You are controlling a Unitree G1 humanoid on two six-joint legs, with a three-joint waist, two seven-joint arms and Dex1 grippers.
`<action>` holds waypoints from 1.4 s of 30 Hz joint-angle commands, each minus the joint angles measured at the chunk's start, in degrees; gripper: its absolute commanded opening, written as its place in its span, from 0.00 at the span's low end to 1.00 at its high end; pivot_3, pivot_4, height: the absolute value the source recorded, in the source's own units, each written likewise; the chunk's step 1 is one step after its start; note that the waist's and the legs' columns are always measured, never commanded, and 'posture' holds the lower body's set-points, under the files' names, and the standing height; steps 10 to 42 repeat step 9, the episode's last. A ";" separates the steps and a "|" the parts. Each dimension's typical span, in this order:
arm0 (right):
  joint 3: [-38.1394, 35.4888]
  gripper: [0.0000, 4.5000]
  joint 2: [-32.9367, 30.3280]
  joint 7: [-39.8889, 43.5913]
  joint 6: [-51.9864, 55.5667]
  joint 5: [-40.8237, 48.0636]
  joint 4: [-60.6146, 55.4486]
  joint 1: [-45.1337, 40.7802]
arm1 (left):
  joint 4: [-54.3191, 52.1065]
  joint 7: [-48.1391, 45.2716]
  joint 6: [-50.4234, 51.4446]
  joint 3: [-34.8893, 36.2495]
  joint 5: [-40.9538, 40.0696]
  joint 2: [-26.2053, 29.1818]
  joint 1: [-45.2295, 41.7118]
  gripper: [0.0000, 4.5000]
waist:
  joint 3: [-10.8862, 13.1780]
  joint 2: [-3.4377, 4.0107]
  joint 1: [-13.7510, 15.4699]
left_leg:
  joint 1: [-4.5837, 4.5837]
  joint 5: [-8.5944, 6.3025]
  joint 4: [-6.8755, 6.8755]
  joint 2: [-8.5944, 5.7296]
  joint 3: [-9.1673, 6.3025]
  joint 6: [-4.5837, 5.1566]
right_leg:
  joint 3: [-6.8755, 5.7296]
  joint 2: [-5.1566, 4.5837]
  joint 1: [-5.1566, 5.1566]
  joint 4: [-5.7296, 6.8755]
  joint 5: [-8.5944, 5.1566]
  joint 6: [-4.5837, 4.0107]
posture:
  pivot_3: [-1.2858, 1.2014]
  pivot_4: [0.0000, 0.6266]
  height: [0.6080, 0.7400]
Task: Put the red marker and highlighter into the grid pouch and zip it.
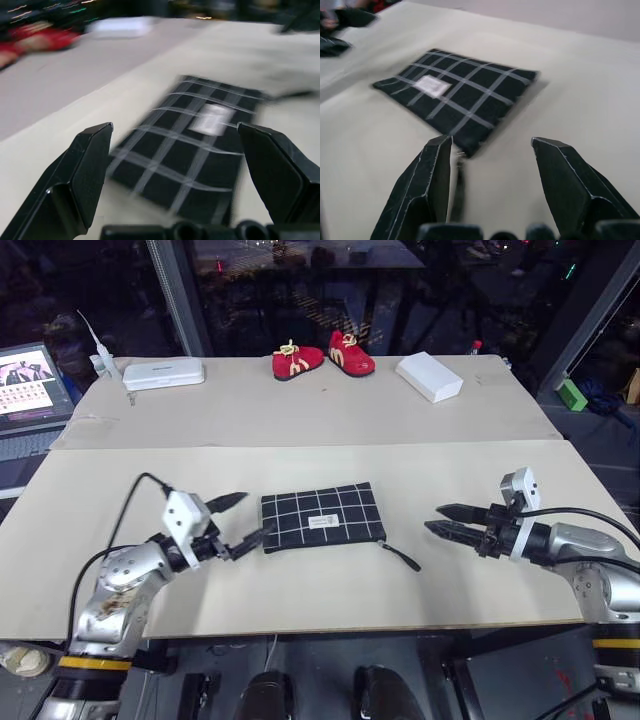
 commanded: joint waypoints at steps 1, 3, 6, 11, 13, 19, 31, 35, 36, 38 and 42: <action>0.34 0.63 1.02 0.01 -3.48 -1.76 3.95 -1.65 | -4.07 6.44 2.34 8.08 -1.45 -1.15 4.00 0.96 | 0.00 0.00 -0.04 | -0.02 0.00 0.00 -0.01 0.00 0.00 | -0.01 0.00 -0.02 0.00 0.09 -0.15 | 0.52 0.24 1.00; 0.66 0.63 1.92 0.08 -3.73 -2.19 5.64 -2.13 | -4.60 9.15 3.02 11.00 -1.75 -2.62 5.84 0.96 | 0.00 0.00 -0.20 | -0.02 -0.01 -0.03 0.00 0.02 0.00 | 0.00 0.01 -0.02 -0.02 0.09 -0.16 | 0.52 0.24 1.00; 0.92 0.63 2.93 0.03 -4.55 -2.93 7.03 -2.65 | -5.27 12.30 4.54 12.70 -1.38 -4.53 6.90 0.96 | 0.00 0.00 0.02 | -0.05 -0.01 -0.03 -0.01 0.03 0.00 | -0.02 -0.01 -0.04 -0.01 0.10 -0.17 | 0.52 0.24 1.00; 1.25 0.63 3.70 -0.43 -5.04 -3.52 8.09 -3.28 | -5.28 12.71 4.18 12.44 0.06 -5.25 7.38 0.96 | 0.00 0.00 0.34 | -0.04 0.00 -0.02 -0.05 0.04 -0.01 | -0.02 -0.05 0.00 -0.04 0.11 -0.19 | 0.52 0.24 1.00; 1.25 0.63 3.70 -0.43 -5.04 -3.52 8.09 -3.28 | -5.28 12.71 4.18 12.44 0.06 -5.25 7.38 0.96 | 0.00 0.00 0.34 | -0.04 0.00 -0.02 -0.05 0.04 -0.01 | -0.02 -0.05 0.00 -0.04 0.11 -0.19 | 0.52 0.24 1.00; 1.25 0.63 3.70 -0.43 -5.04 -3.52 8.09 -3.28 | -5.28 12.71 4.18 12.44 0.06 -5.25 7.38 0.96 | 0.00 0.00 0.34 | -0.04 0.00 -0.02 -0.05 0.04 -0.01 | -0.02 -0.05 0.00 -0.04 0.11 -0.19 | 0.52 0.24 1.00; 1.25 0.63 3.70 -0.43 -5.04 -3.52 8.09 -3.28 | -5.28 12.71 4.18 12.44 0.06 -5.25 7.38 0.96 | 0.00 0.00 0.34 | -0.04 0.00 -0.02 -0.05 0.04 -0.01 | -0.02 -0.05 0.00 -0.04 0.11 -0.19 | 0.52 0.24 1.00; 1.25 0.63 3.70 -0.43 -5.04 -3.52 8.09 -3.28 | -5.28 12.71 4.18 12.44 0.06 -5.25 7.38 0.96 | 0.00 0.00 0.34 | -0.04 0.00 -0.02 -0.05 0.04 -0.01 | -0.02 -0.05 0.00 -0.04 0.11 -0.19 | 0.52 0.24 1.00; 1.25 0.63 3.70 -0.43 -5.04 -3.52 8.09 -3.28 | -5.28 12.71 4.18 12.44 0.06 -5.25 7.38 0.96 | 0.00 0.00 0.34 | -0.04 0.00 -0.02 -0.05 0.04 -0.01 | -0.02 -0.05 0.00 -0.04 0.11 -0.19 | 0.52 0.24 1.00; 1.25 0.63 3.70 -0.43 -5.04 -3.52 8.09 -3.28 | -5.28 12.71 4.18 12.44 0.06 -5.25 7.38 0.96 | 0.00 0.00 0.34 | -0.04 0.00 -0.02 -0.05 0.04 -0.01 | -0.02 -0.05 0.00 -0.04 0.11 -0.19 | 0.52 0.24 1.00; 1.25 0.63 3.70 -0.43 -5.04 -3.52 8.09 -3.28 | -5.28 12.71 4.18 12.44 0.06 -5.25 7.38 0.96 | 0.00 0.00 0.34 | -0.04 0.00 -0.02 -0.05 0.04 -0.01 | -0.02 -0.05 0.00 -0.04 0.11 -0.19 | 0.52 0.24 1.00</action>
